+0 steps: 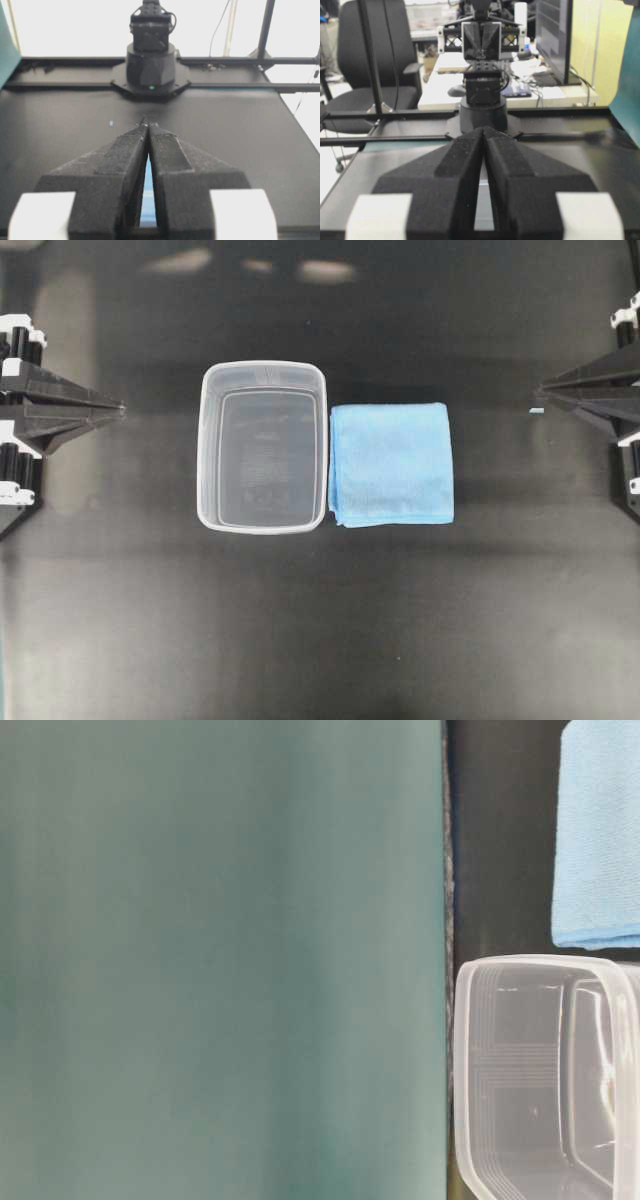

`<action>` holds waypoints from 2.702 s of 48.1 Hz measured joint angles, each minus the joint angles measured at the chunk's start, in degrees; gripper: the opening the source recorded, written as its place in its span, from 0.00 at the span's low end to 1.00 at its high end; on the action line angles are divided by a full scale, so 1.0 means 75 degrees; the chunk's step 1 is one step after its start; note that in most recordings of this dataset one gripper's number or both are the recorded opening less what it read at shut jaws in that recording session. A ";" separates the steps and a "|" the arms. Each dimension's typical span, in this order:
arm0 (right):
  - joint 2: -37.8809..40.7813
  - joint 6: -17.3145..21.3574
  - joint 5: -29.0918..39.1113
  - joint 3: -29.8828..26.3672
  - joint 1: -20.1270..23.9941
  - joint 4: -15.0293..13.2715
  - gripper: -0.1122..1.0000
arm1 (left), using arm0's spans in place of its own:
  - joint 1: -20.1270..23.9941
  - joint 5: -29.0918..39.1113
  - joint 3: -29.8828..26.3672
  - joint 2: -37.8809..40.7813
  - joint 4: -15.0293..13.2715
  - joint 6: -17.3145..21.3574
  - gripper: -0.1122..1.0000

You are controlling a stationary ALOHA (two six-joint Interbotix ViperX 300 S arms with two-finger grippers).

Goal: Place the blue towel into the container with the left arm.

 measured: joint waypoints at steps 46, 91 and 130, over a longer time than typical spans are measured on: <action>-0.0328 0.0891 0.0914 0.0141 -0.0188 0.0094 0.81 | 0.0305 0.6164 -0.5145 0.4887 0.0281 -0.0445 0.14; -0.1512 0.0902 0.1770 0.0141 -0.0258 0.0094 0.78 | 0.0445 0.8309 -1.0559 1.1168 0.0293 0.0516 0.90; -0.1605 0.0902 0.1781 0.0129 -0.0258 0.0094 0.78 | 0.0223 0.8496 -1.0676 1.2234 0.0293 0.0527 0.54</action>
